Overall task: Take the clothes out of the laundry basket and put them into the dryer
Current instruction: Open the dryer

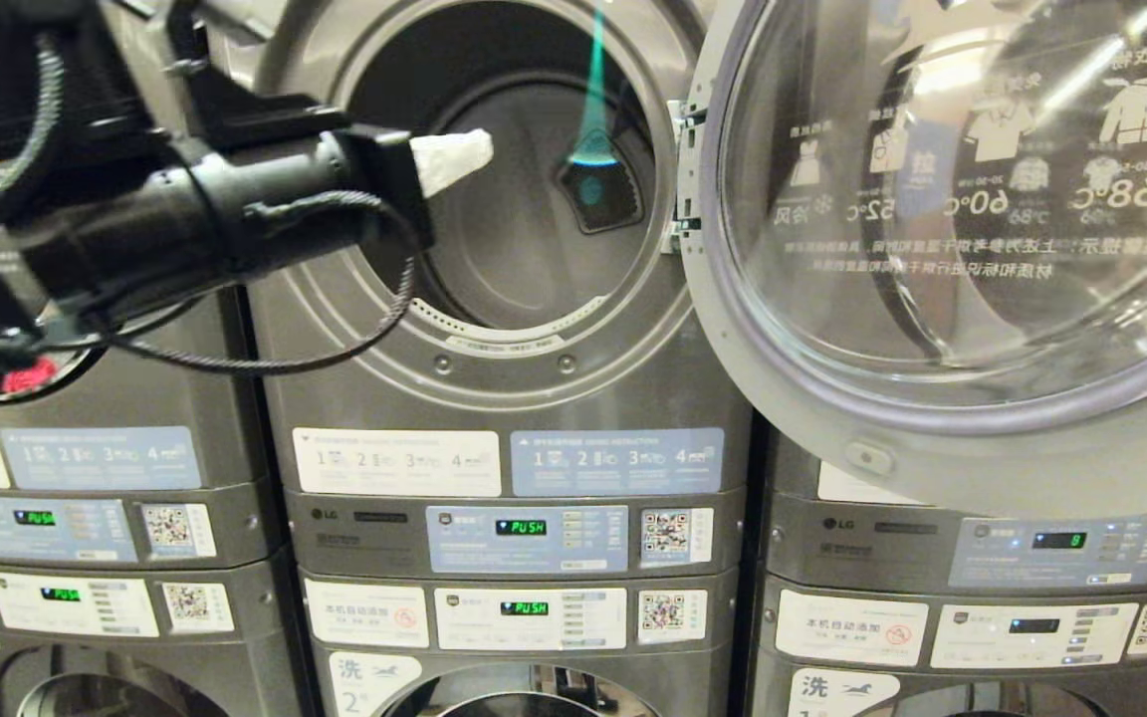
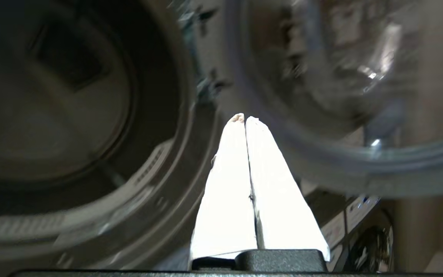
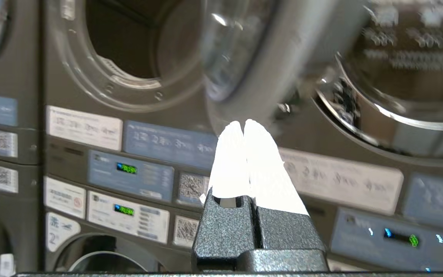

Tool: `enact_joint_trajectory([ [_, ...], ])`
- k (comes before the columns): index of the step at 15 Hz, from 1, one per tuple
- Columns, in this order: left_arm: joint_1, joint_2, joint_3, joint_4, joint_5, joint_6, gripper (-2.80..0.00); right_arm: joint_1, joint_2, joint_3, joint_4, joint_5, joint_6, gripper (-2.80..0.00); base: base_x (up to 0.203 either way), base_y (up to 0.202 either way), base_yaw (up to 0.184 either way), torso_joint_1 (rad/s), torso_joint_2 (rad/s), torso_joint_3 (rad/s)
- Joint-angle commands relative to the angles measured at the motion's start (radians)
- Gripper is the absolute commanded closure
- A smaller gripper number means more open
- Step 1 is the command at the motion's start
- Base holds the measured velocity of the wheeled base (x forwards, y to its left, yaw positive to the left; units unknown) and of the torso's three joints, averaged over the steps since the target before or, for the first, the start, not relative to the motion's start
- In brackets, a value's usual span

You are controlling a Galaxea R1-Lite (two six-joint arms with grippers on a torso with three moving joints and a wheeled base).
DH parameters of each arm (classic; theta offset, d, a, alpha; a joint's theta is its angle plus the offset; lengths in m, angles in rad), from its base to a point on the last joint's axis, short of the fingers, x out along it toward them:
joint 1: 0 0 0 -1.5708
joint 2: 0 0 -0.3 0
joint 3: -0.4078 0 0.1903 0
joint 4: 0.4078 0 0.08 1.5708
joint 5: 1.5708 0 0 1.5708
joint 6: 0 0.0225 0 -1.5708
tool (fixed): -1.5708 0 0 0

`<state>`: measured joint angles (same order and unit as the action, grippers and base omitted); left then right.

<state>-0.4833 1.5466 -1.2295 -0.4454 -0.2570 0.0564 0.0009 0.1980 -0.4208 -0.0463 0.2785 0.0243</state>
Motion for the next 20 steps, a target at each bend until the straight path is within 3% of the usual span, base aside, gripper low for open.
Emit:
enact_joint_trajectory([
  [1,0.111,-0.167,0.159,0.006,-0.023,-0.004,0.0,0.001,0.135,-0.039,-0.045,0.01,0.001,0.0,0.0,0.0,0.0,0.0,0.0,0.0],
  [6,0.345,-0.555,0.698,0.025,-0.053,-0.048,0.0,-0.002,0.46,-0.114,-0.27,-0.014,-0.007,0.0,0.0,0.0,0.0,0.0,0.0,0.0],
  [8,0.412,-0.695,0.824,0.05,-0.04,-0.055,0.0,-0.002,0.559,-0.146,-0.349,-0.021,-0.004,0.0,0.0,0.0,0.0,0.0,0.0,0.0],
  [11,0.447,-0.861,0.864,0.272,0.061,-0.059,0.0,-0.006,0.648,-0.177,-0.418,-0.037,-0.006,0.0,0.0,0.0,0.0,0.0,0.0,0.0],
  [13,0.453,-0.954,0.889,0.368,0.089,-0.059,0.0,-0.007,0.656,-0.174,-0.416,-0.106,-0.012,0.0,0.0,0.0,0.0,0.0,0.0,0.0],
  [16,0.458,-1.022,0.946,0.379,0.133,-0.056,0.0,-0.007,0.667,-0.161,-0.415,-0.196,-0.046,0.0,0.0,0.0,0.0,0.0,0.0,0.0],
  [18,0.459,-1.065,0.982,0.382,0.212,-0.058,0.0,-0.007,0.691,-0.159,-0.42,-0.212,-0.051,0.0,0.0,0.0,0.0,0.0,0.0,0.0],
  [20,0.458,-1.122,1.025,0.391,0.219,-0.059,0.0,-0.007,0.758,-0.175,-0.444,-0.225,-0.051,0.0,0.0,0.0,0.0,0.0,0.0,0.0],
])
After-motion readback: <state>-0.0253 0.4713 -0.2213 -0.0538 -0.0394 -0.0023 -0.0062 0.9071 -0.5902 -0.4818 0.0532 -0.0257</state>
